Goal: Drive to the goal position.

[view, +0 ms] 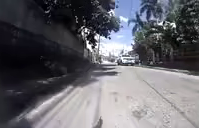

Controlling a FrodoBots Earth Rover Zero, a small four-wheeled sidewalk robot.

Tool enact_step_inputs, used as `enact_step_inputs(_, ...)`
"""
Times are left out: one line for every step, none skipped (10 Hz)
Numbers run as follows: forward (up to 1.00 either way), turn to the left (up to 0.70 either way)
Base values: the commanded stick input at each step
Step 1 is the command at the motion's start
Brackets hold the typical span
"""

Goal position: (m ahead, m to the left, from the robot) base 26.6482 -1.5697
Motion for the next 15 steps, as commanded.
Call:
enact_step_inputs(1.00, 0.00)
enact_step_inputs(1.00, 0.00)
enact_step_inputs(1.00, 0.00)
enact_step_inputs(1.00, 0.00)
enact_step_inputs(1.00, 0.00)
enact_step_inputs(1.00, 0.00)
enact_step_inputs(1.00, 0.00)
enact_step_inputs(1.00, 0.00)
enact_step_inputs(1.00, -0.03)
enact_step_inputs(1.00, -0.19)
enact_step_inputs(1.00, -0.36)
enact_step_inputs(1.00, -0.20)
enact_step_inputs(1.00, 0.00)
enact_step_inputs(1.00, 0.00)
enact_step_inputs(1.00, 0.00)
